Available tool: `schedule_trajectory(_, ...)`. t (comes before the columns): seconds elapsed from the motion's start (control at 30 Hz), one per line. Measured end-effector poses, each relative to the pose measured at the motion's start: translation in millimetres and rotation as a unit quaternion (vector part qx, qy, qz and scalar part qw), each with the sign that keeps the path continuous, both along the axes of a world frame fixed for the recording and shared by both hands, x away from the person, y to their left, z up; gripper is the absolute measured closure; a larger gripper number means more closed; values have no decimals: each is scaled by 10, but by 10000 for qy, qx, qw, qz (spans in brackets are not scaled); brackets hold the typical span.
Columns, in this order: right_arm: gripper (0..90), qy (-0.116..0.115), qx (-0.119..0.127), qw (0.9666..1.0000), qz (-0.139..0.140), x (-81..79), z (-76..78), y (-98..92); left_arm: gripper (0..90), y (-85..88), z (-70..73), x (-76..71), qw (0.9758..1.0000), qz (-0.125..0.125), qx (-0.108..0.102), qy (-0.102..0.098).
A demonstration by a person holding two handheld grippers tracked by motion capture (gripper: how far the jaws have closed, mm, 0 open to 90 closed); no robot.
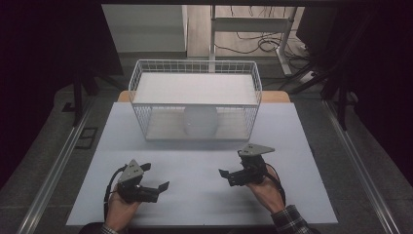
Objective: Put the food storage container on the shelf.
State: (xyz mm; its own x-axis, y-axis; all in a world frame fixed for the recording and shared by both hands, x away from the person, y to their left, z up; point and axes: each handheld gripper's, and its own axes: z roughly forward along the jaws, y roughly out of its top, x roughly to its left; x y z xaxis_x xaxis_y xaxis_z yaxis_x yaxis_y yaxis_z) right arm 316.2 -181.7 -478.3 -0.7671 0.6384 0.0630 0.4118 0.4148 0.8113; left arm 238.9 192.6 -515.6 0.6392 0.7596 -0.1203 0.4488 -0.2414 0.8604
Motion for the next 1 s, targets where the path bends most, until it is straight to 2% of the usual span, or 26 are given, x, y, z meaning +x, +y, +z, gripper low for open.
schedule_trajectory(0.2,0,-102,27,9997,-213,-125,4,-192,27,85,14,-53,9999,107,79,-1)
schedule_trajectory(0.23,0,-105,60,9995,-306,-168,7,-274,25,94,12,-65,9999,127,93,17)
schedule_trajectory(0.4,0,-143,71,9985,-523,-254,-3,-420,12,136,-6,-120,9994,250,251,48)
schedule_trajectory(0.57,0,-112,-43,9974,-708,-359,-62,-547,1,175,-36,-163,9987,409,316,10)
schedule_trajectory(0.77,0,51,-260,9966,-784,-476,-178,-652,0,195,-79,-179,9978,472,459,18)
schedule_trajectory(0.87,0,176,-378,9961,-782,-519,-245,-691,0,175,-103,-179,9970,441,625,75)
schedule_trajectory(0.97,0,365,-540,9949,-769,-544,-308,-721,0,156,-131,-175,9959,402,792,171)
schedule_trajectory(1.0,0,514,-642,9939,-736,-542,-343,-747,0,144,-148,-170,9951,372,888,237)
